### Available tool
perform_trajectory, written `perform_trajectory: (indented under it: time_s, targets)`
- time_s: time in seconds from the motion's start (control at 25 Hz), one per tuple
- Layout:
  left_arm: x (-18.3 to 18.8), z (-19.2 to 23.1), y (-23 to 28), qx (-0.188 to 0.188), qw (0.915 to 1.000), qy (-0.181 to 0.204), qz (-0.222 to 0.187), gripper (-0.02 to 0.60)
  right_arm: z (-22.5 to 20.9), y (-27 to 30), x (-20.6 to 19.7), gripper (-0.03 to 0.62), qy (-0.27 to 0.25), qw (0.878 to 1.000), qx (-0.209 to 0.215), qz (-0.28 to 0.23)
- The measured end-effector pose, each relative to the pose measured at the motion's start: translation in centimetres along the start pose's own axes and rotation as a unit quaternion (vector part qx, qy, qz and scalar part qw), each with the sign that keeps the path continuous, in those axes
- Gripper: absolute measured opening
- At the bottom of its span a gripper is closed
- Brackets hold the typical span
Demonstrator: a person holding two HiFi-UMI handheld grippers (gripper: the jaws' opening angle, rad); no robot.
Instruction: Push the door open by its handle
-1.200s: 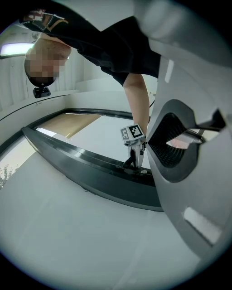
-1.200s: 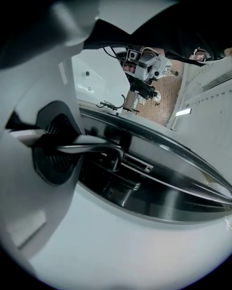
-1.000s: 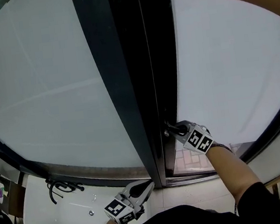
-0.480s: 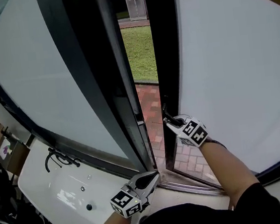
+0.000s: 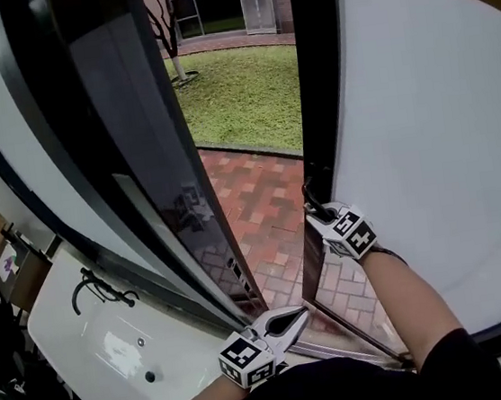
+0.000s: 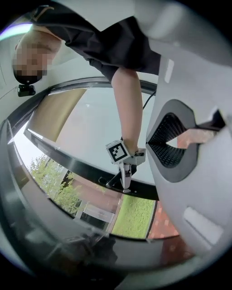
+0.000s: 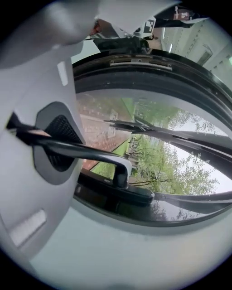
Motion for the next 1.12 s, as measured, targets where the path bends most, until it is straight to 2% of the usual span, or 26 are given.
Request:
perform_trajectory:
  time_s: [0.12,0.24,0.36,0.48,0.68,0.88,1.12]
  targets:
    - [-0.6,1.4,3.6,-0.024,0.9995,-0.002,0.019,-0.003,-3.7,0.7,-1.7,0.0,0.02,1.0,-0.011,0.015]
    - [-0.2,3.1,6.4,-0.025,0.9995,-0.005,0.021,-0.005,-7.3,1.3,-3.3,0.0,0.036,0.999,-0.019,0.021]
    - [0.3,5.3,8.4,-0.008,0.9999,-0.006,0.014,-0.005,-10.5,1.8,-4.5,-0.002,0.048,0.998,-0.028,0.017]
    - [0.9,8.7,10.9,0.029,0.9996,-0.001,0.003,-0.003,-14.1,2.6,-5.3,0.0,0.06,0.998,-0.033,0.009]
    - [2.0,13.3,17.5,0.076,0.997,-0.013,-0.014,-0.005,-21.2,2.5,-6.8,-0.002,0.087,0.995,-0.048,0.001]
    - [4.7,17.7,22.6,0.081,0.9966,-0.005,-0.015,-0.003,-28.1,2.1,-8.5,-0.003,0.116,0.99,-0.081,0.008]
    - [6.3,25.2,29.2,0.068,0.9973,-0.007,-0.027,-0.005,-36.5,0.7,-12.6,-0.005,0.14,0.981,-0.125,0.048]
Point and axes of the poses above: the fingertips, and each gripper's own axes: y forward along the fingers, z to its left, x out of its top, the point moved 2 cm from there along -y, backward along the fingers, and after that the axes turned 10 degrees about -x, right-handed, at the moved point
